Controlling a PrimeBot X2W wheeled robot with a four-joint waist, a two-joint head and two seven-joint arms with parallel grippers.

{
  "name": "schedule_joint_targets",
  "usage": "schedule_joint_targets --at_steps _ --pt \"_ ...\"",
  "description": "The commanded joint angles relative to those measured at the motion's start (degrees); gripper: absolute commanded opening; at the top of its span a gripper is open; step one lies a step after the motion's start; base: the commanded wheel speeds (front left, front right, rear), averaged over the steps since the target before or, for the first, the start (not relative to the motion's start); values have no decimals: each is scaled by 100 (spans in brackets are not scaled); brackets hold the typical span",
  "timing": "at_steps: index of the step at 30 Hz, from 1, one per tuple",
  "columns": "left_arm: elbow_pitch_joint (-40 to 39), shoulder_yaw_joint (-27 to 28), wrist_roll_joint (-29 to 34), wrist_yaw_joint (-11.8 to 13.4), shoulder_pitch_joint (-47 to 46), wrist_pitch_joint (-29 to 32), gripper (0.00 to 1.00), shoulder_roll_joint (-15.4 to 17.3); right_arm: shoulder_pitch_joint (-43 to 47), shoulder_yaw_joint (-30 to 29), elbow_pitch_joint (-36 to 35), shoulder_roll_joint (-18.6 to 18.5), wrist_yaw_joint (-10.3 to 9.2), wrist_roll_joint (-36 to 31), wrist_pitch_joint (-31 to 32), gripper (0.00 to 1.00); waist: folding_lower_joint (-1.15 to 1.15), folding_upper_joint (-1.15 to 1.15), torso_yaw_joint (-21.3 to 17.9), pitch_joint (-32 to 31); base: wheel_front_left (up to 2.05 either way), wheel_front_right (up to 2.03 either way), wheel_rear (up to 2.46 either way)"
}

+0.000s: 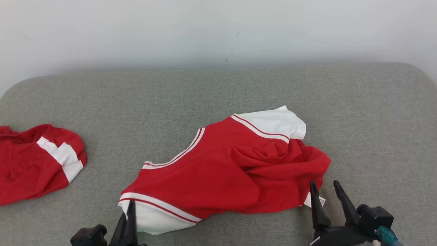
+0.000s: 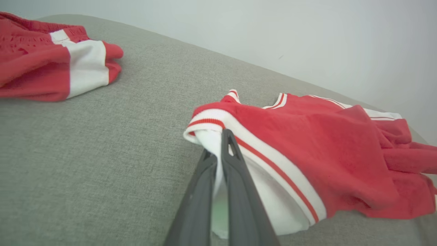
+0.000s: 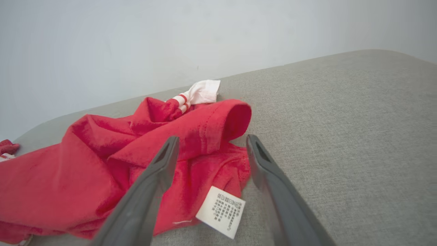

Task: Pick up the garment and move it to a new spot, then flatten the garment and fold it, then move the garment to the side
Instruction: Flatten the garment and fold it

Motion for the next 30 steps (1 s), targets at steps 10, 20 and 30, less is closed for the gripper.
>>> schedule_joint_targets --at_steps 10,20,30 --pt "172 354 315 566 324 -143 100 -9 47 -414 -170 14 -13 -235 369 100 0 0 -18 -227 0 0 0" --pt "-757 798 1401 450 717 -158 100 -78 -136 -428 -204 11 -13 -269 1207 100 0 0 108 -179 0 0 0" --pt "-892 1058 1861 -15 846 -160 100 -528 -512 -416 -147 8 -13 -342 2012 100 0 0 357 35 0 0 0"
